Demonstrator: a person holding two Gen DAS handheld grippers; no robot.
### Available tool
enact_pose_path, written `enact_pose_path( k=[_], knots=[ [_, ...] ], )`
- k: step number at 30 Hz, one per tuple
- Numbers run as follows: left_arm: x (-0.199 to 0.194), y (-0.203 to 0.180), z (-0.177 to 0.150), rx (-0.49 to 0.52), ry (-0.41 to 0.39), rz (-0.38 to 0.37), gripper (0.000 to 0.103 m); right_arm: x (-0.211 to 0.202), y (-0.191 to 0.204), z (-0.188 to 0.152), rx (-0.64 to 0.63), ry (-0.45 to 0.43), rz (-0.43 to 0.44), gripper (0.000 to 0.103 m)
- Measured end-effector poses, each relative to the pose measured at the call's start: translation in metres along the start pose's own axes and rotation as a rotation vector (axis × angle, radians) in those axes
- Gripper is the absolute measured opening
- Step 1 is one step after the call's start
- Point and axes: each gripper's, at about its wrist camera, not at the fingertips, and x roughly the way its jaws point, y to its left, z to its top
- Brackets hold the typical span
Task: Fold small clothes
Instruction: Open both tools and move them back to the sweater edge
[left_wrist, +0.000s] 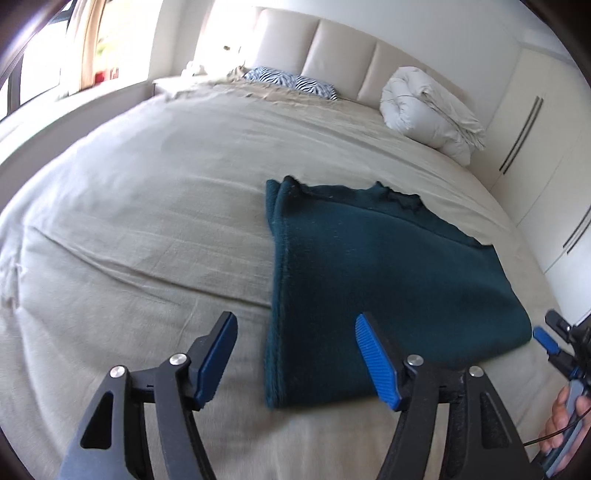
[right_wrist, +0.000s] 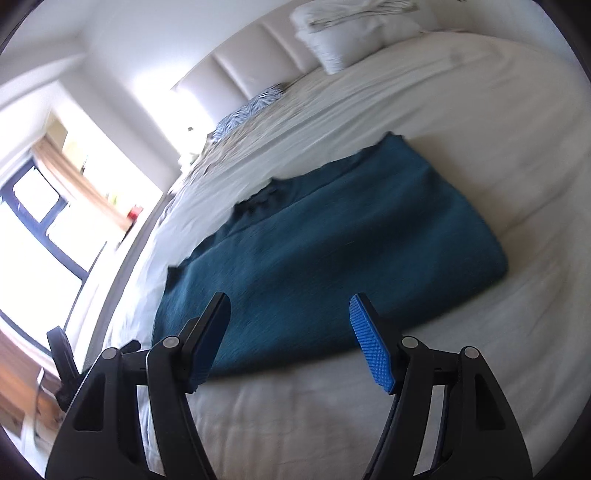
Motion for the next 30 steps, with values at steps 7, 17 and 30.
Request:
enact_pose_path(
  k=[7, 17, 30],
  knots=[
    [-0.018, -0.007, -0.008, 0.035, -0.017, 0.009, 0.073, -0.004, 0.035, -0.014, -0.027, 0.026, 0.017, 0.067],
    [-0.003, 0.011, -0.01, -0.034, 0.037, -0.033, 0.076, 0.025, 0.051, -0.01, -0.04, 0.081, 0.048, 0.067],
    [0.065, 0.044, 0.016, -0.341, 0.228, -0.368, 0.076, 0.077, 0.066, 0.014, 0.016, 0.183, 0.216, 0.067]
  ],
)
